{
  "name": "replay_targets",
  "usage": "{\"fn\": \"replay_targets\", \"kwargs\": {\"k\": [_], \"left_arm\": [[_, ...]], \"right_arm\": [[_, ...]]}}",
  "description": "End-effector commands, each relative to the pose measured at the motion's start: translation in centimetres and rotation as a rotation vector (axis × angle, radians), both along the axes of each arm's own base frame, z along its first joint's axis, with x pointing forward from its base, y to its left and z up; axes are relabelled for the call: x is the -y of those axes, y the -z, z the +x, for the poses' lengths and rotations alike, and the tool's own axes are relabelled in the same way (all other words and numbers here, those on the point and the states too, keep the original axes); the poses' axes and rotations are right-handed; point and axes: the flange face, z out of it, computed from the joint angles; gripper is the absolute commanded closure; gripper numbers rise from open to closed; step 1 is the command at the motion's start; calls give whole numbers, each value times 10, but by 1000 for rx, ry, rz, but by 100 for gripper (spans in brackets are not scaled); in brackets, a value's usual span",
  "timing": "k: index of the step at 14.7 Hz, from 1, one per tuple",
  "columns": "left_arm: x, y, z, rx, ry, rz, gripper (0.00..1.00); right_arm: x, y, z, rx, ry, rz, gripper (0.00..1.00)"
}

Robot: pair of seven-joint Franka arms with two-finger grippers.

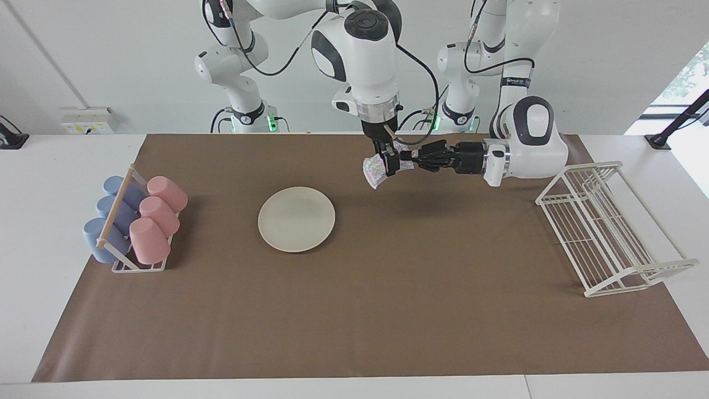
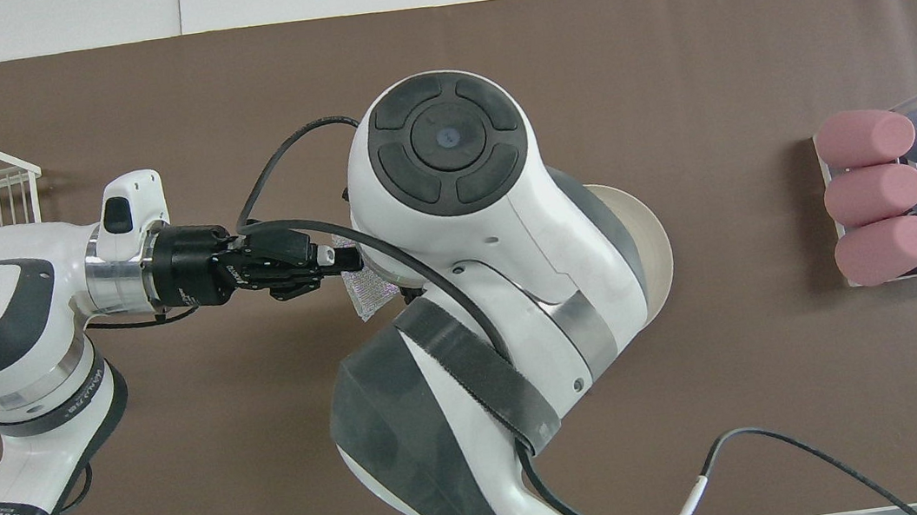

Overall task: Wipe plate with sponge
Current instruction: 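Grasp the sponge with the right gripper while the left gripper releases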

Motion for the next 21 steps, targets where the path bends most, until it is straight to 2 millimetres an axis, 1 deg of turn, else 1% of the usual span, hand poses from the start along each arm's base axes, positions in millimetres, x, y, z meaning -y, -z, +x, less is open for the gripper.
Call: {"fn": "replay_targets", "kwargs": {"k": [1,2,4,5,7,8,9,10,11,12,13,14,15,16,17,19,20,21], "left_arm": [[0,0,-2,7,-3,-28,100],[0,0,-2,7,-4,-28,100],[0,0,-2,7,-3,-29,100],[1,-1,-2,11,-4,-28,100],[4,-2,-2,13,1,-26,100],[10,-6,-4,18,7,-20,65],[16,-12,-7,9,10,-11,1],[23,-18,-10,-14,7,9,0],[25,-20,-10,-35,-13,31,0],[24,-24,-9,-31,-25,38,0],[24,-25,-9,-28,-25,39,0],[24,-25,-9,-29,-25,42,0],[22,-26,-8,-30,-29,44,0],[19,-29,-5,-34,-35,45,0],[17,-33,-5,-46,-32,66,0],[14,-45,-2,-31,11,192,0],[10,-48,1,-31,6,259,0],[7,-54,4,-32,-10,305,0]], "right_arm": [[10,-2,0,2,16,17,100],[13,-1,3,5,20,19,100],[25,0,12,4,33,15,100],[28,3,13,-2,27,11,100],[44,8,22,-15,61,3,100],[49,9,23,-15,60,0,100],[56,16,26,-21,73,-5,100],[65,18,29,-20,97,-4,100],[76,24,36,-23,128,-6,100],[93,27,41,-34,164,-10,100],[111,36,47,-47,194,-18,100],[137,45,54,-48,233,-17,100],[164,60,57,-45,273,-15,100],[180,79,52,-28,276,-9,100],[191,107,37,-8,254,-6,100],[204,138,17,32,267,5,100],[211,149,11,23,272,-2,100],[210,158,6,11,269,-9,100]]}}
